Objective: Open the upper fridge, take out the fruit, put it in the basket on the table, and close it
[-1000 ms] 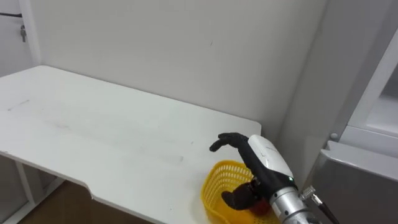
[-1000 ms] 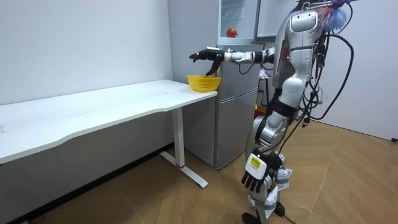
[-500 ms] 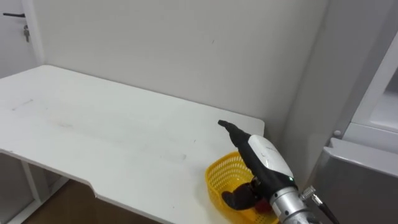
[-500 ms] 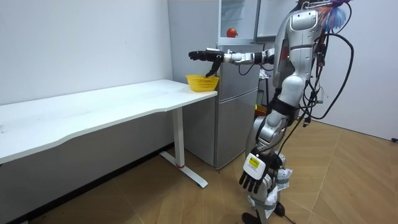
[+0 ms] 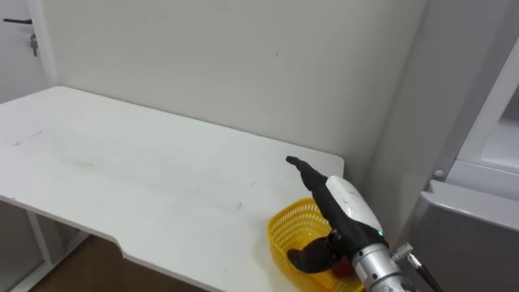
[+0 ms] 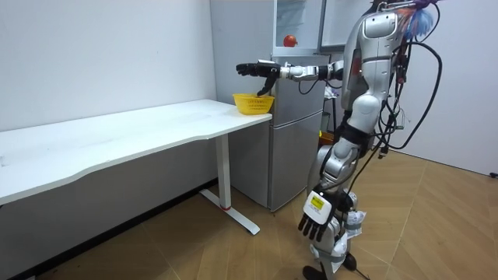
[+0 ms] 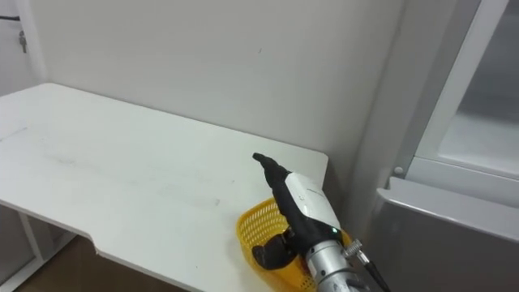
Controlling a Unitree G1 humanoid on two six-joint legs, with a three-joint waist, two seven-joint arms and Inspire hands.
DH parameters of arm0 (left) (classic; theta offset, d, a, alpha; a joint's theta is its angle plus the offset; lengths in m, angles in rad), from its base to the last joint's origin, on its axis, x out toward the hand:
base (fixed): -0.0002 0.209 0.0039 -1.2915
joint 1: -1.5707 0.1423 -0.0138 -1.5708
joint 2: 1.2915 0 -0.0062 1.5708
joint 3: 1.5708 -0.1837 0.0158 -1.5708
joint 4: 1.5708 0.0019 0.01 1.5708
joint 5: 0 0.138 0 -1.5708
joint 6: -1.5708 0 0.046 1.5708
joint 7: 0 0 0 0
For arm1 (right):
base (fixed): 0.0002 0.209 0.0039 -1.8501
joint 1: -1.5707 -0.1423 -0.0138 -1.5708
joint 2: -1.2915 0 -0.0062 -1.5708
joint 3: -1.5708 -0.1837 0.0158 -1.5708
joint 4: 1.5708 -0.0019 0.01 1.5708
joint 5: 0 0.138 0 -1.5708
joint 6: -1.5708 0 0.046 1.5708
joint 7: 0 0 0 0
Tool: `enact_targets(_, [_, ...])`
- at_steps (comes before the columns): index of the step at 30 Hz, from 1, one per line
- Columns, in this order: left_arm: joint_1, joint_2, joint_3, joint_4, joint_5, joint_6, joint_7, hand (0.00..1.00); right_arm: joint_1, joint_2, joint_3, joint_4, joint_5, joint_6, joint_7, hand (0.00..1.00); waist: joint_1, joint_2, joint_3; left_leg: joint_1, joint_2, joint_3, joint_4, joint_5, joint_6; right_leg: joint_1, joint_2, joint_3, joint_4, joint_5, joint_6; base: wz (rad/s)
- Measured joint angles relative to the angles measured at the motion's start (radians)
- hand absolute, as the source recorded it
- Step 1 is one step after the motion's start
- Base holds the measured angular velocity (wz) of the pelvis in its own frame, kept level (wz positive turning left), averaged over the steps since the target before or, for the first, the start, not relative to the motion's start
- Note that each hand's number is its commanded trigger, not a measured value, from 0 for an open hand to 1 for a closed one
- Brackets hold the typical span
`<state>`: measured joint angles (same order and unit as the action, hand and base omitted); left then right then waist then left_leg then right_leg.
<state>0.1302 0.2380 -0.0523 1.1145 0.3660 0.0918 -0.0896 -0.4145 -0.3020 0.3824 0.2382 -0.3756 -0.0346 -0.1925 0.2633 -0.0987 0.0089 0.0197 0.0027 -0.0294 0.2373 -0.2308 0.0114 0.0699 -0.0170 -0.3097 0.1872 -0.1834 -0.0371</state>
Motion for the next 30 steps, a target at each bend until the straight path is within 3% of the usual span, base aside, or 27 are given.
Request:
enact_targets(5, [0.035, -0.006, 0.001, -0.009, 0.000, -0.004, 0.021, 0.00, 0.002, 0.001, -0.079, -0.136, 0.025, -0.030, -0.026, 0.00, -0.037, 0.026, -0.0103, 0.010, 0.000, 0.003, 0.001, 0.000, 0.001, 0.007, 0.000, 0.005, 0.000, 0.000, 0.000, -0.02])
enact_targets(9, [0.051, -0.025, 0.001, -0.026, -0.001, -0.006, 0.032, 0.00, 0.056, 0.015, -0.105, -0.248, 0.037, -0.034, -0.047, 0.00, -0.068, 0.053, -0.0075, 0.028, 0.001, 0.010, -0.009, 0.000, 0.001, 0.020, 0.000, 0.010, 0.000, 0.000, 0.001, -0.04])
enact_targets(11, [0.054, -0.037, 0.001, -0.026, -0.001, -0.007, 0.046, 0.00, 0.109, 0.025, -0.111, -0.297, 0.058, -0.054, -0.049, 0.00, -0.071, 0.064, -0.0039, 0.040, 0.005, 0.028, -0.018, 0.000, 0.001, 0.019, 0.002, 0.028, 0.001, 0.000, 0.000, -0.25])
enact_targets(12, [0.057, -0.047, 0.000, -0.026, -0.001, -0.007, 0.061, 0.00, 0.148, 0.027, -0.111, -0.318, 0.060, -0.054, -0.050, 0.00, -0.071, 0.069, -0.0075, 0.045, 0.005, 0.036, -0.022, 0.000, 0.001, 0.017, 0.003, 0.036, 0.003, 0.000, 0.000, -0.23])
enact_targets(14, [0.062, -0.056, -0.002, -0.026, -0.003, -0.011, 0.072, 0.00, 0.206, 0.032, -0.111, -0.366, 0.056, -0.053, -0.049, 0.00, -0.072, 0.072, -0.0122, 0.048, 0.004, 0.055, -0.027, 0.001, 0.001, 0.012, 0.006, 0.056, 0.004, 0.001, -0.001, -0.25])
enact_targets(19, [0.075, -0.061, -0.002, -0.013, -0.010, -0.015, 0.085, 0.00, 0.301, 0.044, -0.116, -0.459, 0.055, -0.068, -0.049, 0.00, -0.121, 0.076, -0.0114, 0.059, 0.005, 0.070, -0.033, 0.001, 0.002, 0.014, 0.008, 0.071, 0.004, 0.001, -0.002, -0.10])
enact_targets(23, [0.076, -0.061, -0.019, -0.007, -0.029, -0.039, 0.089, 0.00, 0.350, 0.056, -0.144, -0.533, 0.057, -0.083, -0.060, 0.00, -0.158, 0.076, -0.0121, 0.056, 0.007, 0.094, -0.039, 0.001, 0.002, -0.003, 0.012, 0.097, 0.004, 0.002, -0.001, -0.17])
enact_targets(30, [0.079, -0.069, -0.027, 0.047, -0.031, -0.058, 0.131, 0.00, 0.408, 0.072, -0.209, -0.649, 0.055, -0.151, -0.147, 0.00, -0.190, 0.088, -0.0177, 0.063, 0.019, 0.137, -0.052, 0.001, 0.002, -0.027, 0.020, 0.141, 0.017, 0.004, -0.001, -0.19])
